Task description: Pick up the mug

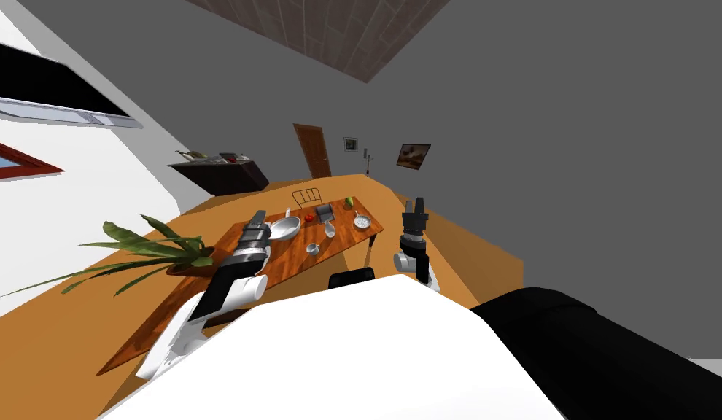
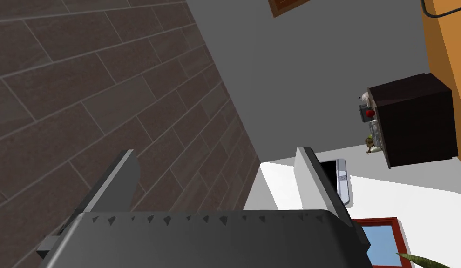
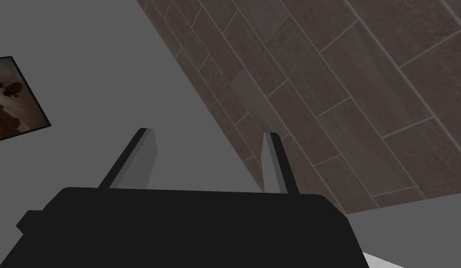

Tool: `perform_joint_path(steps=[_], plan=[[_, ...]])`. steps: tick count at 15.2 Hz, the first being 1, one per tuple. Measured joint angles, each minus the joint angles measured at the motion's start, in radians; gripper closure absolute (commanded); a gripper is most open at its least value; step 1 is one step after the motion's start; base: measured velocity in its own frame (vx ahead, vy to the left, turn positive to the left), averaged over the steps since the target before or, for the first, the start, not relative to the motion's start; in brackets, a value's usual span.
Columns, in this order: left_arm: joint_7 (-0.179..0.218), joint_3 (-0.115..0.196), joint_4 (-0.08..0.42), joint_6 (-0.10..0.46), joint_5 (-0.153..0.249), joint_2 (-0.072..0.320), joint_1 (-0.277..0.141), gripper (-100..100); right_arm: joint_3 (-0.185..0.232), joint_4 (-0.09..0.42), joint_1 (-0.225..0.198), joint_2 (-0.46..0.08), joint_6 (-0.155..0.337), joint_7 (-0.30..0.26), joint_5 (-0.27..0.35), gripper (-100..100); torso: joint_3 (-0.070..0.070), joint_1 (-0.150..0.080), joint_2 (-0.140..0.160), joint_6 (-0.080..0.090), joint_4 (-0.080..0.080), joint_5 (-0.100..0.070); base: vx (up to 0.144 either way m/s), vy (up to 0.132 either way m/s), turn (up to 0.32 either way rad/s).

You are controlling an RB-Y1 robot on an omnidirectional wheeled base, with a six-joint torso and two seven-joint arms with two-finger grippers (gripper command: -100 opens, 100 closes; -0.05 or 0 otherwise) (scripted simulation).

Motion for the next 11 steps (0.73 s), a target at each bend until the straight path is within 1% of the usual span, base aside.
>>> perform_joint_path(steps=[2, 3, 5, 6, 7, 8, 9, 10, 11], plan=[[0.000, 0.026, 0.026, 0.047, 0.017, 0.017, -0.003, -100, 0.000, 0.000, 0.000, 0.000, 0.000, 0.000, 0.000, 0, 0.001, 0.001, 0.001, 0.000, 0.000, 0.000, -0.103, 0.085, -0.301], [-0.001, 0.040, 0.049, 0.070, 0.026, 0.026, -0.011, -100, 0.000, 0.000, 0.000, 0.000, 0.000, 0.000, 0.000, 0, 0.000, 0.002, 0.001, 0.001, 0.000, 0.000, -0.094, 0.071, -0.294], [-0.002, 0.063, 0.086, 0.111, 0.042, 0.040, -0.012, -100, 0.000, 0.000, 0.000, 0.000, 0.000, 0.000, 0.000, 0, 0.000, 0.001, 0.001, 0.001, 0.000, 0.000, -0.099, 0.070, -0.317], [-0.003, 0.073, 0.101, 0.130, 0.048, 0.044, -0.013, -100, 0.000, 0.000, 0.000, 0.000, 0.000, 0.000, 0.000, 0, 0.000, 0.002, 0.000, 0.000, 0.000, 0.000, -0.066, 0.059, -0.067], [-0.005, 0.077, 0.108, 0.147, 0.051, 0.045, -0.015, -100, 0.000, 0.000, 0.000, 0.000, 0.000, 0.000, 0.000, 0, 0.000, 0.001, -0.001, -0.001, 0.000, 0.000, -0.070, 0.055, -0.198], [-0.008, 0.085, 0.131, 0.161, 0.055, 0.047, -0.020, -100, 0.000, 0.000, 0.000, 0.000, 0.000, 0.000, 0.000, 0, -0.001, 0.001, -0.001, 0.000, 0.000, 0.000, -0.071, 0.057, -0.248], [-0.012, 0.091, 0.142, 0.180, 0.058, 0.046, -0.023, -100, 0.000, 0.000, 0.000, 0.000, 0.000, 0.000, 0.000, 0, -0.001, 0.001, -0.002, 0.000, 0.000, 0.000, -0.043, 0.041, -0.117], [-0.015, 0.093, 0.144, 0.197, 0.058, 0.042, -0.023, -100, 0.000, 0.000, 0.000, 0.000, 0.000, 0.000, 0.000, 0, -0.002, 0.000, -0.003, 0.000, -0.001, 0.000, -0.051, 0.041, -0.301], [-0.016, 0.104, 0.161, 0.217, 0.066, 0.051, -0.030, -100, 0.000, 0.000, 0.000, 0.000, 0.000, 0.000, 0.000, 0, -0.002, 0.000, -0.003, 0.001, -0.001, 0.000, -0.061, 0.053, -0.279]])
